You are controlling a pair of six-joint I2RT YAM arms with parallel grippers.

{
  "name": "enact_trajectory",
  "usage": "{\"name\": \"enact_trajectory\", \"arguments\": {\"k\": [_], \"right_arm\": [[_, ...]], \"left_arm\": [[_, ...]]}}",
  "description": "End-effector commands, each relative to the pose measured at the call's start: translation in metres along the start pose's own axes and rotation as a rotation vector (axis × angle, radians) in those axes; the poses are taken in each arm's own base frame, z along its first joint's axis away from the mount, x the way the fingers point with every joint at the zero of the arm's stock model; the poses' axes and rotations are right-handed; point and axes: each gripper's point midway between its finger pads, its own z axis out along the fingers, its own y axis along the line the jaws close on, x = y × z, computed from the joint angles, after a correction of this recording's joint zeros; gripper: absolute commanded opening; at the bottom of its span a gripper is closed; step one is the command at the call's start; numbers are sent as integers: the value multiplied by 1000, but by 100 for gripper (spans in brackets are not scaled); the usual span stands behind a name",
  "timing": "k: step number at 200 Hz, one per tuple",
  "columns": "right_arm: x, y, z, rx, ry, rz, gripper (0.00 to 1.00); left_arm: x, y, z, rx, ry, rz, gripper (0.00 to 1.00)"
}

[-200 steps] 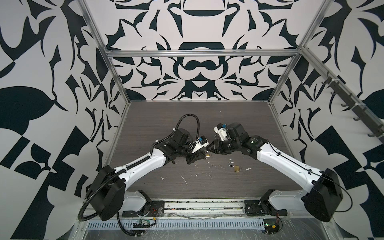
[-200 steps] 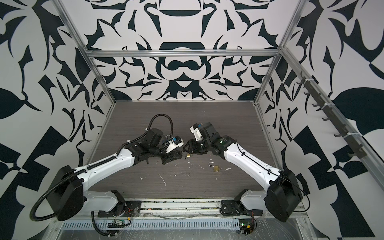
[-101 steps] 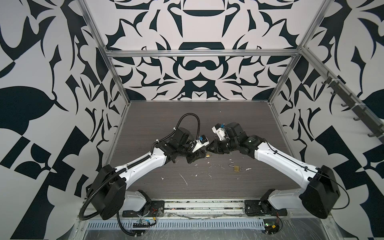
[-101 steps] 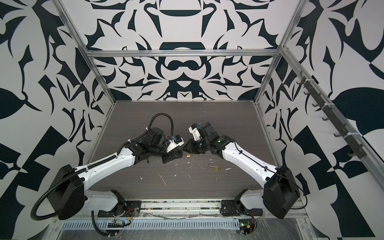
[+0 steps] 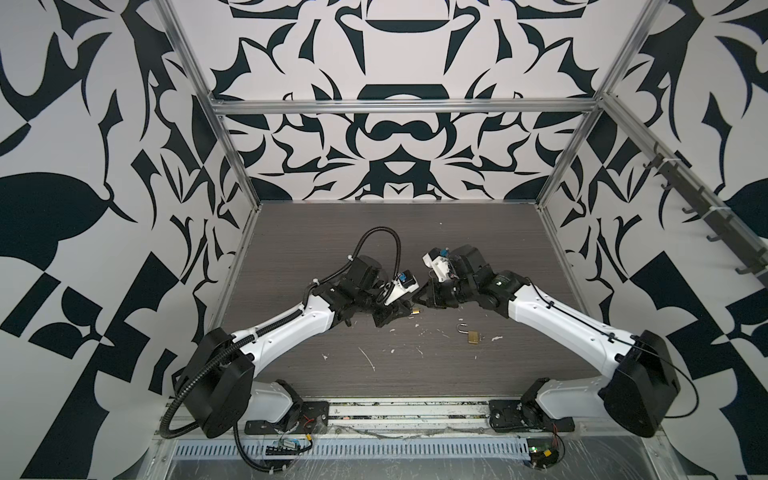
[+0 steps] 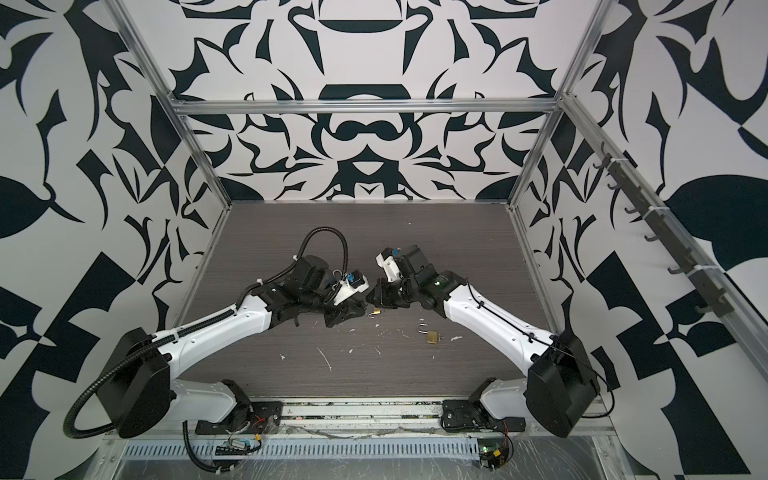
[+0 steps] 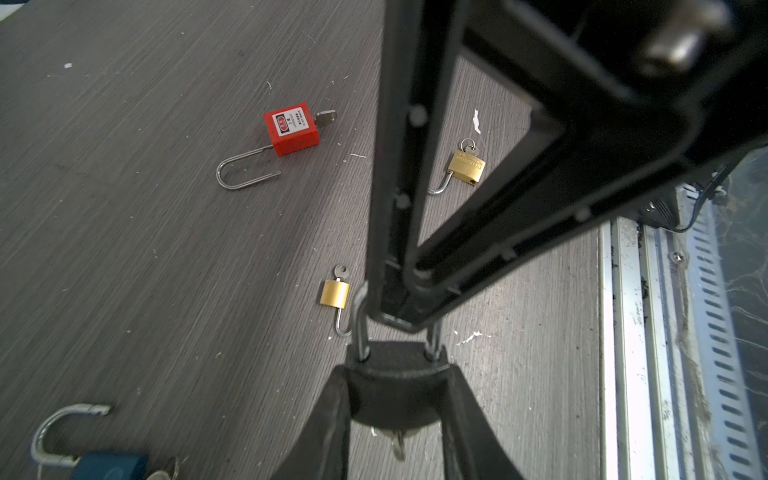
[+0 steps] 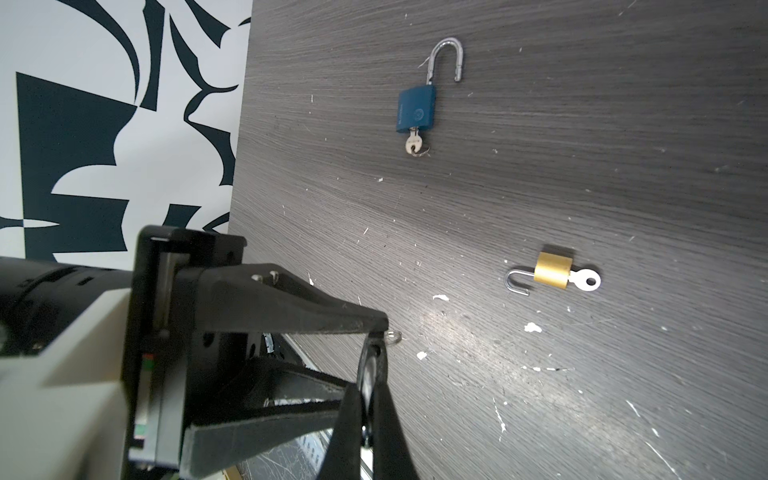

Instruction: Lock with the key

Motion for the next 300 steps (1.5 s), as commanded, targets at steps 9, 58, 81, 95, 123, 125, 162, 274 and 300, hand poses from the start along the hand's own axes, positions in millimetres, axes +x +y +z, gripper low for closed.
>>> {"name": "enact_trajectory", "arguments": {"k": [9,58,81,95,123,125,162,274,300], "right_arm": [[2,1,4,-6,13,1,0],[6,-2,10,-7,38,15,0],[7,-2,11,-11,45,8,0],[9,-2,12,-18,55,4,0],[13,-1,14,-37,72,0,0],[13,0,14,-40,73,-2,0],[17,4,14,-69,93,-19,0],[34,-8,29,-79,171,27,0],[38,-15,33,-68,187,40,0]], "left_arm": [[-26,9,-6,-85,-100,61,3],[-44,13,-8,-160,-208,149,0],[-52,13,-12,-174,-262,172,0],[-57,12,-13,-169,-287,181,0],[-63,6,-11,-120,-305,181,0],[-64,5,-11,-114,-307,178,0],[-71,-4,-9,-49,-328,174,0],[-95,0,-16,-77,-408,215,0],[-110,1,-24,-90,-457,230,0]]}}
